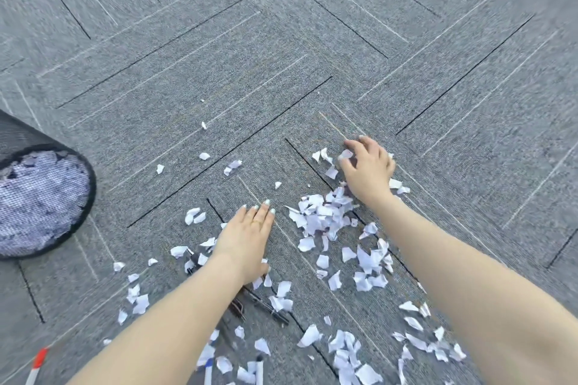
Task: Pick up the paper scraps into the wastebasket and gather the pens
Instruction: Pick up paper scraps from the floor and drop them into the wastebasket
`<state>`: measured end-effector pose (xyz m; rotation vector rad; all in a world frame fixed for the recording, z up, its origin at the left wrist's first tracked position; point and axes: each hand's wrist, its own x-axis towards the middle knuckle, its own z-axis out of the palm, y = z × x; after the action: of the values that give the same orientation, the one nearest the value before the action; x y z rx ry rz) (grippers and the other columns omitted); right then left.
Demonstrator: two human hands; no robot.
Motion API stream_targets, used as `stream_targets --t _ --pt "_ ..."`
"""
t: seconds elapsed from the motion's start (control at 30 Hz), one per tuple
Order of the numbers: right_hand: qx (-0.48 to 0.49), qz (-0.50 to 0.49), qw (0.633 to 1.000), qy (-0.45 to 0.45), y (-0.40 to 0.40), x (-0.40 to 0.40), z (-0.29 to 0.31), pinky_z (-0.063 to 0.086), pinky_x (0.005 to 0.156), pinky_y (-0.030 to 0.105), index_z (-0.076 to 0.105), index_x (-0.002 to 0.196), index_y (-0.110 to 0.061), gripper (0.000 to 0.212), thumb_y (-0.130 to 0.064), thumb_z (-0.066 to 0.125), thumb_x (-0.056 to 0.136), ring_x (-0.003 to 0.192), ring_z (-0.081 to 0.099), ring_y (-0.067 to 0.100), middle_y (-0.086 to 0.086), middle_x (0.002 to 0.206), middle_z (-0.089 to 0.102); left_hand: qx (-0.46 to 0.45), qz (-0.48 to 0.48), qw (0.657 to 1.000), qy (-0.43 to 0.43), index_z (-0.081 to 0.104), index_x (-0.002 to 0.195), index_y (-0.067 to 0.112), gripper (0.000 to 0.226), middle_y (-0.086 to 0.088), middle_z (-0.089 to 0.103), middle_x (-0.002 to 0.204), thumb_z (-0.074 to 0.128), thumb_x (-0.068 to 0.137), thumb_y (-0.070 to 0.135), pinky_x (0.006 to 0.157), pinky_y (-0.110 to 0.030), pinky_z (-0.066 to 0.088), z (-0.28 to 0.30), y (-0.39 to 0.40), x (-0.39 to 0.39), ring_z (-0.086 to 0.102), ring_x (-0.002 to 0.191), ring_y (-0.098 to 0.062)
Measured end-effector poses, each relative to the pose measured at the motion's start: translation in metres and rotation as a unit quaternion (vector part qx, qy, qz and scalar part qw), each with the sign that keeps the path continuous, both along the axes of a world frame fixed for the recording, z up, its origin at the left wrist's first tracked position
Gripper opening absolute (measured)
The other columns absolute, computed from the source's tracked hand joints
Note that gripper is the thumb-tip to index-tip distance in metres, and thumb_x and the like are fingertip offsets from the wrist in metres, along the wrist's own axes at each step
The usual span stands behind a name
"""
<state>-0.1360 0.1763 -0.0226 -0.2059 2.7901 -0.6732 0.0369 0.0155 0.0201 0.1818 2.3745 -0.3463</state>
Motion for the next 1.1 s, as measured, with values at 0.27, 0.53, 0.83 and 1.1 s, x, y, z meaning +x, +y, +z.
stream_targets --t 0.27,0.53,0.83,1.1 --pt "-0.133 0.111 0.983 0.056 -0.031 0.058 0.014 0.026 0.099 0.035 0.061 0.109 -0.022 0.024 -0.029 0.046 0.091 0.113 0.043 0.013 -0.005 0.118 0.052 0.006 0.008 1.000 -0.006 -0.014 0.146 0.006 0.093 -0.012 -0.017 0.154 0.038 0.089 0.058 0.117 -0.040 0.000 0.005 0.001 -0.002 -0.002 0.145 -0.025" --pt "-0.008 0.232 0.972 0.036 -0.025 0.067 0.003 0.026 0.100 0.036 0.059 0.114 -0.020 0.031 -0.034 0.041 0.093 0.117 0.045 0.018 -0.004 0.126 0.050 -0.012 -0.002 1.000 -0.019 -0.011 0.146 0.003 0.096 -0.014 -0.012 0.155 0.044 0.088 0.056 0.117 -0.042 0.004 0.005 0.003 -0.004 0.002 0.145 -0.027" --pt "-0.013 -0.035 0.999 0.003 0.017 0.023 0.003 0.004 0.114 0.050 0.043 0.133 -0.030 0.046 -0.045 0.042 0.090 0.138 0.022 0.019 -0.003 0.147 0.031 0.038 0.021 0.999 -0.022 -0.010 0.147 0.009 0.095 -0.011 -0.012 0.156 0.040 0.085 0.060 0.118 -0.041 0.001 0.007 -0.003 -0.003 0.001 0.145 -0.024" --pt "-0.121 0.111 0.985 0.052 0.052 0.116 0.007 0.022 0.106 0.037 0.064 0.106 -0.028 0.034 -0.039 0.038 0.088 0.119 0.045 0.012 -0.008 0.125 0.052 0.193 0.158 0.952 0.176 0.040 0.127 0.020 0.050 -0.004 0.042 0.134 0.042 0.088 0.051 0.112 -0.042 0.022 0.017 0.019 -0.036 0.040 0.123 -0.021"
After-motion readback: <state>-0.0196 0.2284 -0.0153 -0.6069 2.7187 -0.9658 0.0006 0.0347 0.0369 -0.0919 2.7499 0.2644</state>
